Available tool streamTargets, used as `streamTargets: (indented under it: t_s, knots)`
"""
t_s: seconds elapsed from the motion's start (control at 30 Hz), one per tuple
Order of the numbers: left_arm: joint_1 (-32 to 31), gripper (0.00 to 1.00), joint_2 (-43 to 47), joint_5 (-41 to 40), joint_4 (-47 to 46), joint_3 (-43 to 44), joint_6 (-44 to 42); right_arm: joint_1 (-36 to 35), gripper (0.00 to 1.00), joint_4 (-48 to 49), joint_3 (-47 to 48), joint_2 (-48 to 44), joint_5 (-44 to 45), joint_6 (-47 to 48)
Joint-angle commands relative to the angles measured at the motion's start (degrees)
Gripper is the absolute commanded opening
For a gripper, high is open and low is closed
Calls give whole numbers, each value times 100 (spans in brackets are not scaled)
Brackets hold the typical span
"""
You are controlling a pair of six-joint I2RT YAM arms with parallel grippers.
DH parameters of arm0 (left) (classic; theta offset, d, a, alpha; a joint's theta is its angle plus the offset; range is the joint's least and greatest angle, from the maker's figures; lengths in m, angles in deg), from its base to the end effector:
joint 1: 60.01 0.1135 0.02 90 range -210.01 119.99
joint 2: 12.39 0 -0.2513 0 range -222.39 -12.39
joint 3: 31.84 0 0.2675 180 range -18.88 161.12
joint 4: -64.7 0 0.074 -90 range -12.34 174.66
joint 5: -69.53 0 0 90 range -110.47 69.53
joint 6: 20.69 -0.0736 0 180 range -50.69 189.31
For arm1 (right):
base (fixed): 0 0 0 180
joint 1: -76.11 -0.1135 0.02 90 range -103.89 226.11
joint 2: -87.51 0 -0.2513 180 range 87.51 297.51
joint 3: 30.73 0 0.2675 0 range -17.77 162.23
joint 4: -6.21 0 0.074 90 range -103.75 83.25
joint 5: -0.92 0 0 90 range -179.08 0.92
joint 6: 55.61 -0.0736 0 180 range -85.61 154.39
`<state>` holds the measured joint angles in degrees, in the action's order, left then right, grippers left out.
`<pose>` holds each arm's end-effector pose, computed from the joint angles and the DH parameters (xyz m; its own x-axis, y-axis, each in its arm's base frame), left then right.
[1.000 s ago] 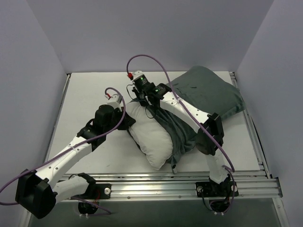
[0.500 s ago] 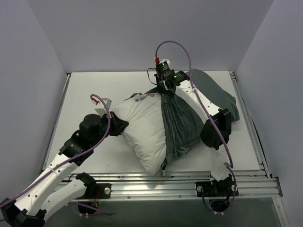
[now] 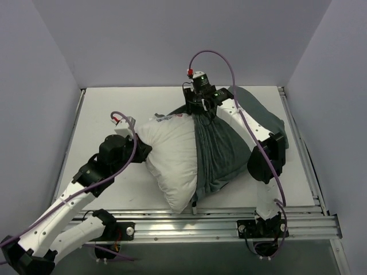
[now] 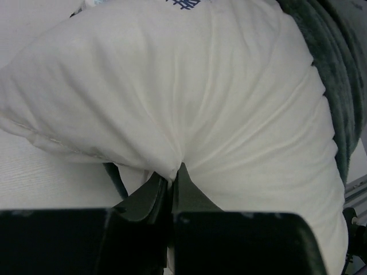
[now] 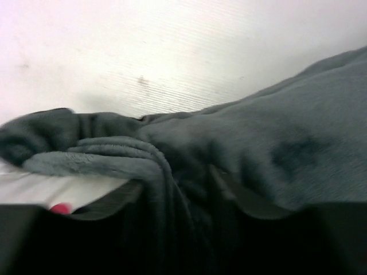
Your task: Remove the pillowcase from the pillow
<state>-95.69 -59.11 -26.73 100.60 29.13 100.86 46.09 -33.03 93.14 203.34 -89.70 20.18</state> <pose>0.2027 -0.1357 0.3080 -0.5157 -0.2700 -0.8131 0.2671 0.8511 -0.4520 0.4504 0.2612 0.3006 -0.5596 -0.0398 -0.8278 -0.3826 0.8984 0.2154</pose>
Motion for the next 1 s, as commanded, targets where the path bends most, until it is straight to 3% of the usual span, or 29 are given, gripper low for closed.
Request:
streamTargets:
  t_s: [0.0, 0.03, 0.17, 0.4, 0.53, 0.7, 0.87, 0.97]
  knots:
    - [17, 2, -484, -323, -667, 542, -176, -258, 43, 624, -332, -912, 142, 367]
    - [9, 2, -609, -349, -729, 647, -167, -293, 53, 650, -447, -1244, 124, 367]
    - [17, 2, -1092, -428, -975, 894, -176, -408, 68, 563, -1193, -2203, 290, 411]
    - [44, 2, -1462, -999, -826, 1070, -176, -434, 73, 764, -3697, -3988, 1107, -132]
    - [166, 2, -1551, -1184, -826, 991, -184, -408, 72, 1299, -5251, -4736, 1135, -520]
    - [570, 2, -1761, -1149, -861, 1043, -281, -391, 72, 2380, -5967, -4624, 740, -574]
    - [975, 2, -2139, -791, -791, 1333, -386, -84, 71, 3287, -5722, -3745, 388, -398]
    - [1125, 19, -2236, -430, -633, 1641, -395, -65, 70, 3445, -5327, -3296, 256, -336]
